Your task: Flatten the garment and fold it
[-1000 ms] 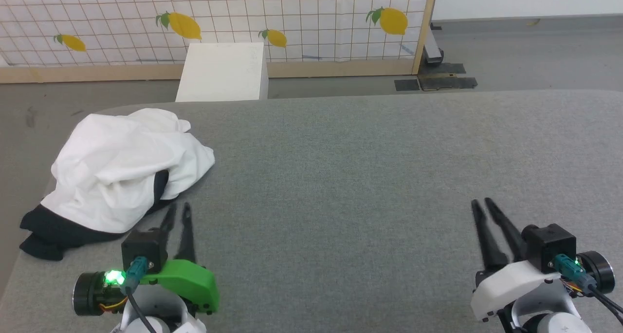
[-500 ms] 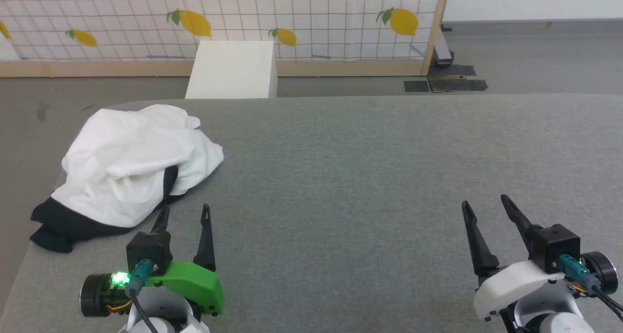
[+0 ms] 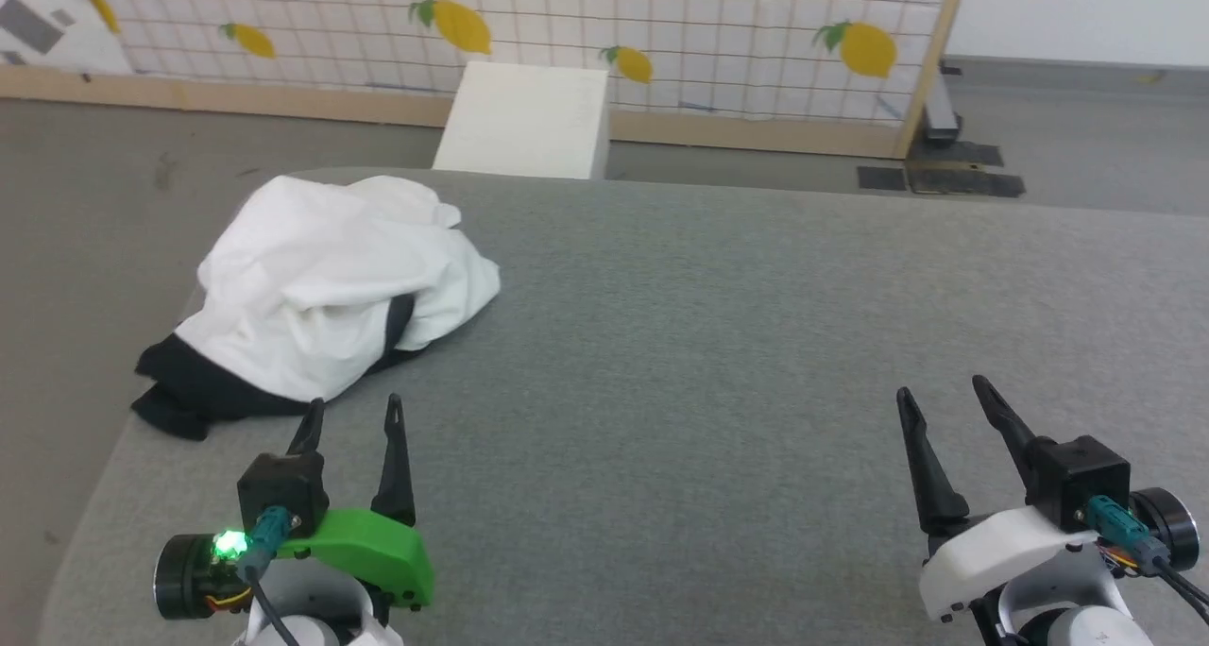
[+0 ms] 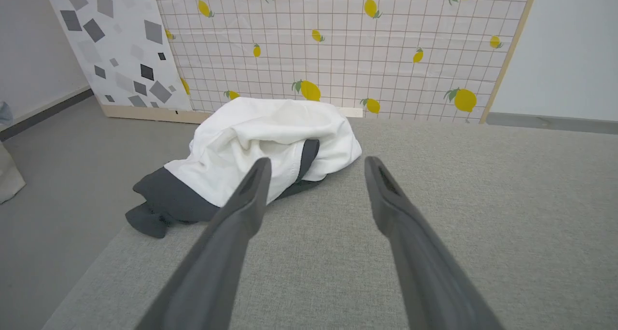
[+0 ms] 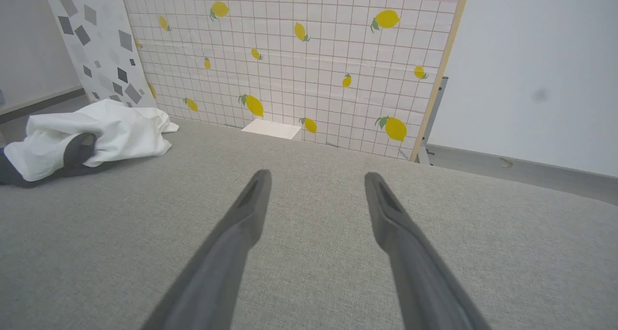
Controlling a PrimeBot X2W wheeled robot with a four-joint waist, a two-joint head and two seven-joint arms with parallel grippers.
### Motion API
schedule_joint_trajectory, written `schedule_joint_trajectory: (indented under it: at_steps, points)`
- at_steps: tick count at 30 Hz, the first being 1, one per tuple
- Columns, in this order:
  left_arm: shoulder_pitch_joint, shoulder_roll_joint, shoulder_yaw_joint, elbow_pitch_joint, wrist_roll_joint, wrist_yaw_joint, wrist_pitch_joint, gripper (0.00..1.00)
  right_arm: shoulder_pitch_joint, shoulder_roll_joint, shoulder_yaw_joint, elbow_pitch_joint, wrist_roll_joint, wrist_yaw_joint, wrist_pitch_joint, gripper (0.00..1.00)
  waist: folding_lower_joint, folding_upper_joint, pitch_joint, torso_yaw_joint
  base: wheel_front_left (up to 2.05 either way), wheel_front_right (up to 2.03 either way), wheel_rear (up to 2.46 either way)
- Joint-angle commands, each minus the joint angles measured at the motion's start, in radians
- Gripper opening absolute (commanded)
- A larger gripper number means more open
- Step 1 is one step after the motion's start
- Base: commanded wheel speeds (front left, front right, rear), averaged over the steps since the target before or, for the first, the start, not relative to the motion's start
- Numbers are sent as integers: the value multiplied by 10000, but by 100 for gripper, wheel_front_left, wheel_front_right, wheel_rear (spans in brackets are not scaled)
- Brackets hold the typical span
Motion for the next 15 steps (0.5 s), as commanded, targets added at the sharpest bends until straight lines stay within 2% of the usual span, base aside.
schedule_joint_trajectory:
  at_steps: [1,15]
  points:
    - [-126,60,-9,35,-164,67,-100,100,-68,-1,3,7,75,-4,-83,100,0,0,29,277,0,0,0]
    - [-38,110,20,36,-448,218,-394,100,-149,-1,90,29,169,-5,-166,100,0,0,119,1203,0,0,0]
